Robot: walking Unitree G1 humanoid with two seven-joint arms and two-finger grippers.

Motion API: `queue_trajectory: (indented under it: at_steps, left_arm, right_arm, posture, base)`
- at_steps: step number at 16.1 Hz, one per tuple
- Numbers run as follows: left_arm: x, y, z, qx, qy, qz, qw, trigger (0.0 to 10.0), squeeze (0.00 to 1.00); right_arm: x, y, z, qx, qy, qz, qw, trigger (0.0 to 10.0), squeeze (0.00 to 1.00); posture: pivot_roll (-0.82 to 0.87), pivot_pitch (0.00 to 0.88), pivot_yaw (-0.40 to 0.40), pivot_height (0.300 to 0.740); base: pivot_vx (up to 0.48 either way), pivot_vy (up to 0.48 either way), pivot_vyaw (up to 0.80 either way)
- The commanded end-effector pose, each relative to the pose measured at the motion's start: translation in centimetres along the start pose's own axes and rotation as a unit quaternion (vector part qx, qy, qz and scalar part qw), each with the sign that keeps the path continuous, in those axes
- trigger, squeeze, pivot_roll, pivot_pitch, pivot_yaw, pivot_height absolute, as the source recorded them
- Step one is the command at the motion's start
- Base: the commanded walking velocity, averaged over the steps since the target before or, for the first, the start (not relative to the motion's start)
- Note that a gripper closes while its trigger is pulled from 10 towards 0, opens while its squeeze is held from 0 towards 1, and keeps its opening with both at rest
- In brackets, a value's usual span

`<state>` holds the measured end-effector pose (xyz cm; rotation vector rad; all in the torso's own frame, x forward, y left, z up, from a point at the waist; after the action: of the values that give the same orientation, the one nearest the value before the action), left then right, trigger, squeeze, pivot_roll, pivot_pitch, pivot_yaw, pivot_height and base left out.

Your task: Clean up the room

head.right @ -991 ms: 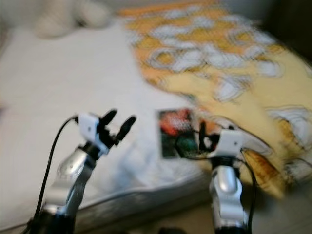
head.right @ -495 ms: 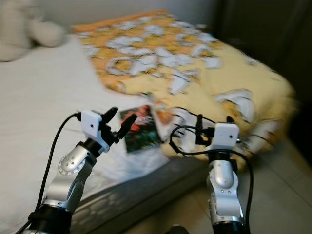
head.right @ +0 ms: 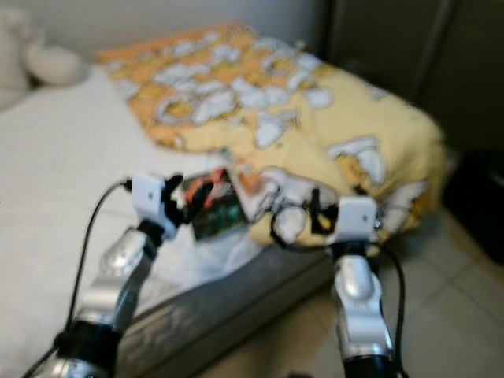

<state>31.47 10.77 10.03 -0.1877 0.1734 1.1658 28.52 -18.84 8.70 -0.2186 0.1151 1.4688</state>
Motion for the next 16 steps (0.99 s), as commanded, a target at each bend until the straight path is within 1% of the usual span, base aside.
queue_trajectory:
  at_steps: [1, 2, 3, 4, 7, 8, 9, 10, 11, 12, 13, 14, 16]
  left_arm:
    - [0.7, 0.2, 0.2, 0.002, -0.01, 0.014, 1.0, 10.0, 0.0]
    - [0.4, 0.2, 0.1, 0.004, -0.018, 0.008, 1.0, 10.0, 0.0]
    - [-0.2, 0.1, 0.0, 0.01, -0.038, -0.006, 0.999, 10.0, 0.0]
    - [-0.6, -0.1, 0.0, 0.013, -0.049, -0.016, 0.999, 10.0, 0.0]
    - [-1.0, -0.4, 0.3, 0.012, -0.058, -0.032, 0.998, 10.0, 0.0]
    - [-1.3, -0.5, 0.4, 0.013, -0.066, -0.047, 0.997, 10.0, 0.0]
    - [-2.2, -0.6, 0.6, 0.01, -0.081, -0.079, 0.994, 10.0, 0.0]
    - [-2.6, -0.6, 0.6, 0.008, -0.085, -0.089, 0.992, 10.0, 0.0]
    - [-2.9, -0.9, 0.3, 0.02, -0.075, -0.09, 0.993, 10.0, 0.0]
    - [-2.8, -0.9, 0.4, 0.018, -0.069, -0.089, 0.994, 10.0, 0.0]
    - [-2.8, -0.9, 0.4, 0.019, -0.072, -0.088, 0.993, 10.0, 0.0]
    - [-2.4, -0.9, 0.5, 0.015, -0.069, -0.077, 0.995, 10.0, 0.0]
    - [-2.3, -0.9, 0.6, 0.013, -0.062, -0.072, 0.995, 10.0, 0.0]
  right_arm:
    - [0.7, -0.1, 0.0, 0.003, -0.003, 0.011, 1.0, 10.0, 0.0]
    - [0.7, 0.0, -0.1, 0.004, -0.003, 0.012, 1.0, 10.0, 0.0]
    - [0.7, 0.1, -0.2, 0.006, -0.003, 0.013, 1.0, 10.0, 0.0]
    - [0.8, 0.1, -0.3, 0.008, -0.003, 0.015, 1.0, 10.0, 0.0]
    - [0.8, 0.2, -0.4, 0.009, -0.003, 0.016, 1.0, 10.0, 0.0]
    - [0.8, 0.3, -0.3, 0.006, -0.004, 0.014, 1.0, 10.0, 0.0]
    - [0.7, 0.4, -0.3, 0.004, -0.006, 0.01, 1.0, 10.0, 0.0]
    - [0.6, 0.4, -0.3, 0.004, -0.006, 0.009, 1.0, 10.0, 0.0]
    - [0.5, 0.5, -0.5, 0.009, -0.006, 0.005, 1.0, 10.0, 0.0]
    - [0.5, 0.5, -0.6, 0.01, -0.006, 0.005, 1.0, 10.0, 0.0]
    - [0.5, 0.5, -0.6, 0.01, -0.006, 0.004, 1.0, 10.0, 0.0]
    - [0.6, 0.5, -0.5, 0.009, -0.006, 0.003, 1.0, 10.0, 0.0]
    - [0.6, 0.5, -0.6, 0.01, -0.007, 0.002, 1.0, 10.0, 0.0]
  posture:
    - [-0.15, 0.0, 0.097, 0.736]
    - [-0.15, 0.0, 0.097, 0.736]
    - [-0.15, 0.0, 0.097, 0.736]
    - [-0.15, 0.0, 0.099, 0.736]
    - [-0.15, 0.0, 0.103, 0.736]
    - [-0.15, 0.0, 0.107, 0.736]
    - [-0.15, 0.0, 0.109, 0.736]
    - [-0.15, 0.0, 0.109, 0.736]
    - [-0.16, 0.0, 0.114, 0.736]
    - [-0.16, 0.0, 0.119, 0.736]
    - [-0.16, 0.0, 0.119, 0.736]
    - [-0.17, 0.0, 0.123, 0.736]
    - [-0.17, 0.0, 0.126, 0.736]
  base:
    - [0.0, 0.469, 0.0]
    - [0.0, 0.469, 0.0]
    - [0.36, 0.315, 0.0]
    - [0.446, 0.0, 0.0]
    - [0.48, 0.0, 0.0]
    - [0.48, 0.0, 0.0]
    - [0.48, 0.0, 0.0]
    - [0.48, 0.0, 0.0]
    - [0.0, 0.0, 0.0]
    - [0.0, 0.0, 0.0]
    - [0.0, 0.0, 0.0]
    - [0.0, -0.416, 0.0]
    - [0.255, -0.405, 0.0]
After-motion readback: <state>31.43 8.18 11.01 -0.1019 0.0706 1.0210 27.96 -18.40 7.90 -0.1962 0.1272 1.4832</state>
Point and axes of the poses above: a point about 5 cm out from each wrist's last joint towards the gripper, its own y axis pointing back from the gripper into the wrist, its own z axis along the axis of the wrist's last joint, x = y × z, the point moved 1 cm from there along -y, pointing out of the wrist towards the gripper, and after that the axes turned 7 degrees about y, right-handed, at the moved point
